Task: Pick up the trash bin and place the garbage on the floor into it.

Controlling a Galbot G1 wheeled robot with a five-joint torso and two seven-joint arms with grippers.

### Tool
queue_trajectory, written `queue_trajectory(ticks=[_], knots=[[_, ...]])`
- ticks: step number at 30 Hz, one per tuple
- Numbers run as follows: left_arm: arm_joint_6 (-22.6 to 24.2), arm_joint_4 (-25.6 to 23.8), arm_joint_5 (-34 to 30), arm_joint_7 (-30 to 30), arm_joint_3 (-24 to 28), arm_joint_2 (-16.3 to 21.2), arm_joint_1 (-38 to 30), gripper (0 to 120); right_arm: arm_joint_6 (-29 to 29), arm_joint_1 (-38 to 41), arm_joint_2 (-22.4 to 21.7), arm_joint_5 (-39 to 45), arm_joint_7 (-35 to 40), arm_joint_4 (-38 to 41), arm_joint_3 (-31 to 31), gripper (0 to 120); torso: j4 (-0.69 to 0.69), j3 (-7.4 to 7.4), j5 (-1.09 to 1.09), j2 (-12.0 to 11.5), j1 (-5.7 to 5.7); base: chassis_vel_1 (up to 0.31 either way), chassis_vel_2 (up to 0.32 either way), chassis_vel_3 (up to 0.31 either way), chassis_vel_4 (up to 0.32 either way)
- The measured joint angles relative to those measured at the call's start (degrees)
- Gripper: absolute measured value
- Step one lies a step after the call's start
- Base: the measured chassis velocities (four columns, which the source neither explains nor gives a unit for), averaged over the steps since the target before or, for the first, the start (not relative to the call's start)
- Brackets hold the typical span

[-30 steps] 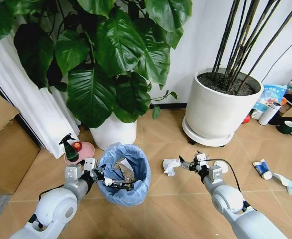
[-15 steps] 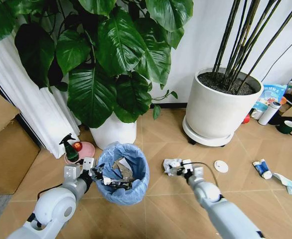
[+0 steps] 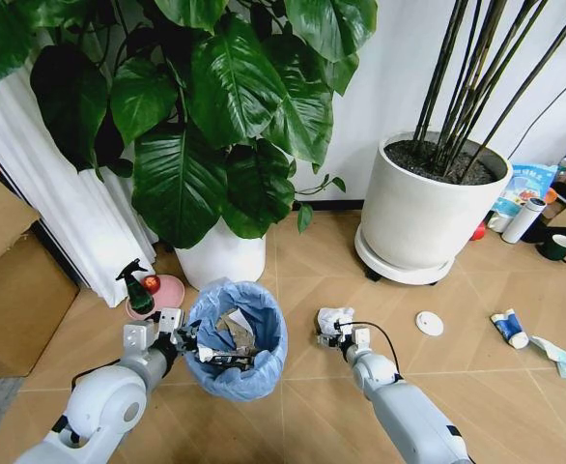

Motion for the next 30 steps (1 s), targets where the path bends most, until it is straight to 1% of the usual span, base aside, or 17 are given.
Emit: queue_trajectory(ticks=[3,4,5,7,8,9,12,13,16,17,19,21,22,24,25,27,30], knots=[[-0.01,0.00,0.00,0.03,0.01,0.08,0.00,0,0.64,0.51,0.34,-0.68,-0.32,-1.11,0.41,90,0.00,0.00,0.00,0.00,0.00,0.000,0.000,0.000,0.000],[-0.01,0.00,0.00,0.03,0.01,0.08,0.00,0,0.64,0.51,0.34,-0.68,-0.32,-1.11,0.41,90,0.00,0.00,0.00,0.00,0.00,0.000,0.000,0.000,0.000],[0.00,0.01,-0.01,0.04,0.01,0.09,0.02,0,0.67,0.48,0.32,-0.70,-0.34,-1.12,0.49,87,0.00,0.00,0.00,0.00,0.00,0.000,0.000,0.000,0.000],[-0.01,-0.01,0.00,0.06,0.01,0.10,0.04,0,0.78,0.07,0.20,-0.76,-0.35,-1.08,0.73,75,0.00,0.00,0.00,0.00,0.00,0.000,0.000,0.000,0.000],[-0.01,-0.02,-0.01,0.08,0.01,0.11,0.04,0,0.83,-0.12,0.16,-0.80,-0.36,-1.04,0.84,72,0.00,0.00,0.01,0.00,0.00,0.000,0.000,0.000,0.000],[-0.01,-0.02,-0.01,0.08,0.01,0.11,0.04,0,0.83,-0.12,0.16,-0.80,-0.36,-1.04,0.84,72,0.00,0.00,0.01,0.00,0.00,0.000,0.000,0.000,0.000],[-0.02,-0.08,0.00,0.13,0.02,0.18,0.01,0,1.00,-0.74,0.08,-0.96,-0.36,-0.72,1.31,56,0.00,0.00,0.00,0.00,0.00,0.000,0.000,0.000,0.000],[-0.02,-0.08,0.00,0.13,0.02,0.18,0.01,0,1.00,-0.74,0.08,-0.96,-0.36,-0.72,1.31,56,0.00,0.00,0.00,0.00,0.00,0.000,0.000,0.000,0.000],[-0.03,-0.22,0.00,0.17,0.02,0.21,0.08,0,1.08,-1.11,-0.02,-1.16,-0.32,-0.43,1.72,45,0.00,0.00,0.01,0.00,0.00,0.000,0.000,0.000,0.000],[-0.03,-0.22,0.00,0.17,0.02,0.21,0.08,0,1.08,-1.11,-0.02,-1.16,-0.32,-0.43,1.72,45,0.00,0.00,0.01,0.00,0.00,0.000,0.000,0.000,0.000],[-0.04,-0.43,0.03,0.20,0.02,0.21,0.25,0,1.12,-1.34,-0.13,-1.31,-0.26,-0.29,2.12,34,0.00,0.00,0.01,0.00,0.00,0.000,0.000,0.000,0.000],[-0.05,-0.56,0.10,0.27,0.02,0.23,0.32,0,1.15,-1.64,-0.27,-1.37,-0.16,0.00,2.53,25,0.00,0.00,0.00,0.00,0.00,0.000,0.000,0.000,0.000],[-0.05,-0.56,0.10,0.27,0.02,0.23,0.32,0,1.15,-1.64,-0.27,-1.37,-0.16,0.00,2.53,25,0.00,0.00,0.00,0.00,0.00,0.000,0.000,0.000,0.000],[-0.06,-0.72,0.13,0.33,-0.01,0.26,0.35,0,1.15,-2.03,-0.42,-1.41,-0.09,0.42,2.84,15,0.00,0.00,0.01,0.00,0.00,0.000,0.000,0.000,0.000],[-0.06,-0.72,0.13,0.33,-0.01,0.26,0.35,0,1.15,-2.03,-0.42,-1.41,-0.09,0.42,2.84,15,0.00,0.00,0.01,0.00,0.00,0.000,0.000,0.000,0.000],[-0.06,-0.95,0.18,0.36,-0.04,0.26,0.50,0,1.15,-2.61,-0.62,-1.52,0.00,1.03,3.22,3,0.00,0.00,0.00,0.00,0.00,0.000,0.000,0.000,0.000],[-0.08,-1.13,0.32,0.41,-0.04,0.26,0.68,0,1.15,-2.92,-0.69,-1.60,0.07,1.41,3.50,0,0.00,0.00,0.01,0.00,0.00,0.000,0.000,0.000,0.000]])
